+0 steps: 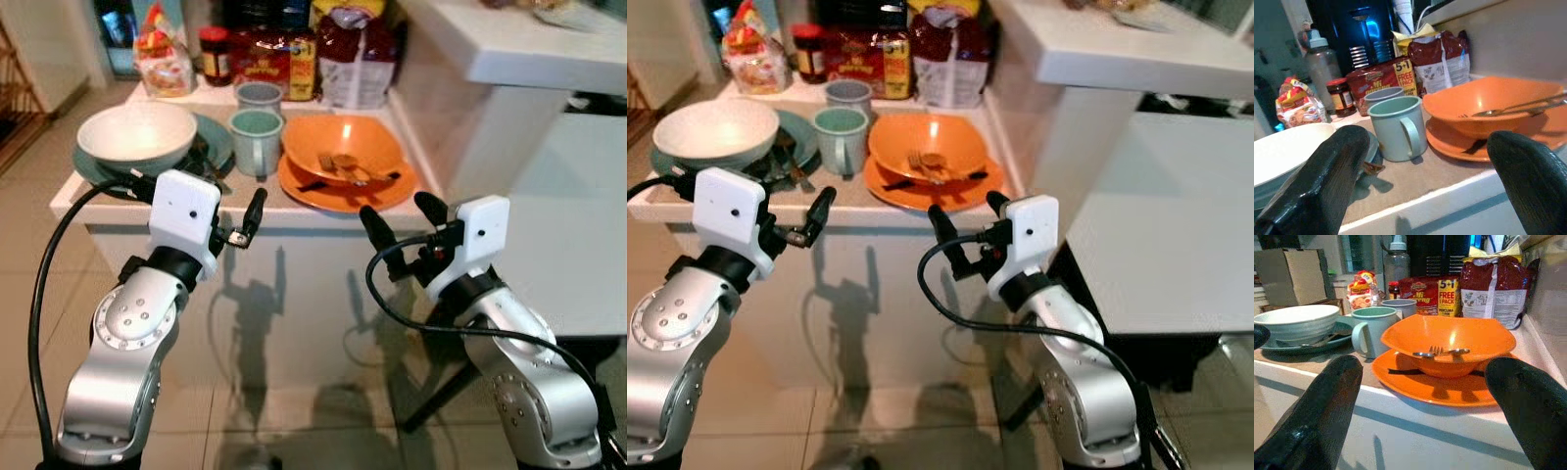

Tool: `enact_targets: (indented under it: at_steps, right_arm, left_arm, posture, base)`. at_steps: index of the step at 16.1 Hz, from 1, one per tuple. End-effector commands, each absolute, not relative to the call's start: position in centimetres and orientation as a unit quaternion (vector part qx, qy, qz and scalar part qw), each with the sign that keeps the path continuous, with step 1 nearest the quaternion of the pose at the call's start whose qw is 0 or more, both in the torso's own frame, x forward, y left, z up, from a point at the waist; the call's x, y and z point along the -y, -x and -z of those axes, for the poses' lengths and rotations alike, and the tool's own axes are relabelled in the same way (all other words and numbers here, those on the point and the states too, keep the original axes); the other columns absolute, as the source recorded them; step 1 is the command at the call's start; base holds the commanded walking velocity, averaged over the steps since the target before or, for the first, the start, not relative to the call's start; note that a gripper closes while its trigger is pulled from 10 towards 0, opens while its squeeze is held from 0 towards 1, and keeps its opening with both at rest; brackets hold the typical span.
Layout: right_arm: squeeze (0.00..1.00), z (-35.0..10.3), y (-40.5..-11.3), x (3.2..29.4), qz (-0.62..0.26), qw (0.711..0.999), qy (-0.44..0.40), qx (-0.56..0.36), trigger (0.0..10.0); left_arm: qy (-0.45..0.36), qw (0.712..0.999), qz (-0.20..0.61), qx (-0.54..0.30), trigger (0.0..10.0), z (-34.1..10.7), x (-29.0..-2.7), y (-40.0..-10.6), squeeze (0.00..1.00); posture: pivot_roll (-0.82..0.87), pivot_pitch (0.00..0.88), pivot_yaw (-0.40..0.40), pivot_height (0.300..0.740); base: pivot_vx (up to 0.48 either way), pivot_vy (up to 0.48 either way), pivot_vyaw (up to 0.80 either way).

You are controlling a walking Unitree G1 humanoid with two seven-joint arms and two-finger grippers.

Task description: Setting the table

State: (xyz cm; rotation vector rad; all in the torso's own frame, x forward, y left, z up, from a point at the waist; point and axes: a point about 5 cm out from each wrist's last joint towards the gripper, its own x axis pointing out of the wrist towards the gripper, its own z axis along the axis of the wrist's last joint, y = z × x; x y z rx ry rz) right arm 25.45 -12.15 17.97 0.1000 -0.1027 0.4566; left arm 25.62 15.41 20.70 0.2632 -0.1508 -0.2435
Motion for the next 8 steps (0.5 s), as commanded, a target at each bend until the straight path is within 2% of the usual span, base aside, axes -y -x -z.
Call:
enact_targets:
  at_steps: [1, 8]
  right_arm:
    - [0.00, -18.34, -25.41, 12.44, -0.223, 0.972, -0.045, 0.056, 10.0]
    - [0.00, -18.34, -25.41, 12.44, -0.223, 0.972, -0.045, 0.056, 10.0]
  left_arm:
    - [-0.131, 0.980, 0.127, 0.080, 10.0, -20.93, -15.14, -25.60, 0.00]
    - [-0.131, 0.980, 0.127, 0.080, 10.0, -20.93, -15.14, -25.60, 0.00]
  posture:
    - [0.11, 0.017, -0.027, 0.740]
    - [0.11, 0.017, -0.027, 0.740]
  base:
    - [0.000, 0.000, 0.00]
    - [0.000, 0.000, 0.00]
